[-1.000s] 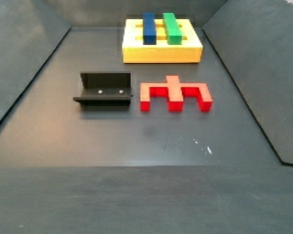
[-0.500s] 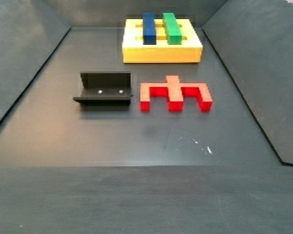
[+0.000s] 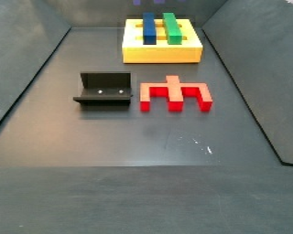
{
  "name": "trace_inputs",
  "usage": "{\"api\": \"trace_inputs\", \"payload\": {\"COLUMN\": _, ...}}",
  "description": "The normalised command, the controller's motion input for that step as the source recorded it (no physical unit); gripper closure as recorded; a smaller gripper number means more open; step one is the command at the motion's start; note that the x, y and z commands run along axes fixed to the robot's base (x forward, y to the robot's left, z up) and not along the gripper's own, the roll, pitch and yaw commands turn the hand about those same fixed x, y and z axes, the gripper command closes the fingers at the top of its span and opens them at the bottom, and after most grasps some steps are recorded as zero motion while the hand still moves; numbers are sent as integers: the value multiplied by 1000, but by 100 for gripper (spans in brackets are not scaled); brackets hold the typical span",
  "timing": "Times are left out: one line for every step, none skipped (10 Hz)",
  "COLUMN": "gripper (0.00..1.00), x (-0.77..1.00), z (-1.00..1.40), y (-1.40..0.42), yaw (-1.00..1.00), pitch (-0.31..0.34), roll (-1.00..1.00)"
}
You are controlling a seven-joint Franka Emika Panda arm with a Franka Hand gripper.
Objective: Pick up the purple object. Move up. Place the purple object on the fixture. Regrasp the purple object. Move to above the board. Insert the purple object.
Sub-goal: Insert the purple object.
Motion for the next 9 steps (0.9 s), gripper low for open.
{"api": "trace_inputs", "payload": {"gripper": 100, "x": -189, "z": -160, "y": 9, "yaw": 0, "pitch": -163, "roll": -94}}
{"api": "trace_inputs", "payload": {"gripper": 100, "x": -100, "z": -400, "y": -123, "yaw": -17, "pitch": -247, "roll": -143}}
{"api": "trace_inputs", "payload": {"gripper": 100, "x": -174, "z": -497, "y": -206, "yaw": -69, "pitch": -297, "roll": -160}}
{"api": "trace_inputs", "payload": {"gripper": 100, "x": -143, "z": -474, "y": -43, "yaw": 0, "pitch": -280, "roll": -193}}
{"api": "trace_inputs", "payload": {"gripper": 100, "x": -103, "z": -409, "y": 0, "yaw": 0, "pitch": -247, "roll": -167}}
{"api": "trace_inputs", "payload": {"gripper": 100, "x": -26, "z": -217, "y": 0, "yaw": 0, "pitch": -156, "roll": 0}}
{"api": "trace_inputs", "payload": {"gripper": 100, "x": 0, "z": -51, "y": 0, "yaw": 0, "pitch": -19, "roll": -9}}
{"api": "trace_inputs", "payload": {"gripper": 100, "x": 0, "z": -177, "y": 0, "yaw": 0, "pitch": -50, "roll": -53}}
{"api": "trace_inputs", "payload": {"gripper": 100, "x": 0, "z": -206, "y": 0, "yaw": 0, "pitch": -23, "roll": -36}}
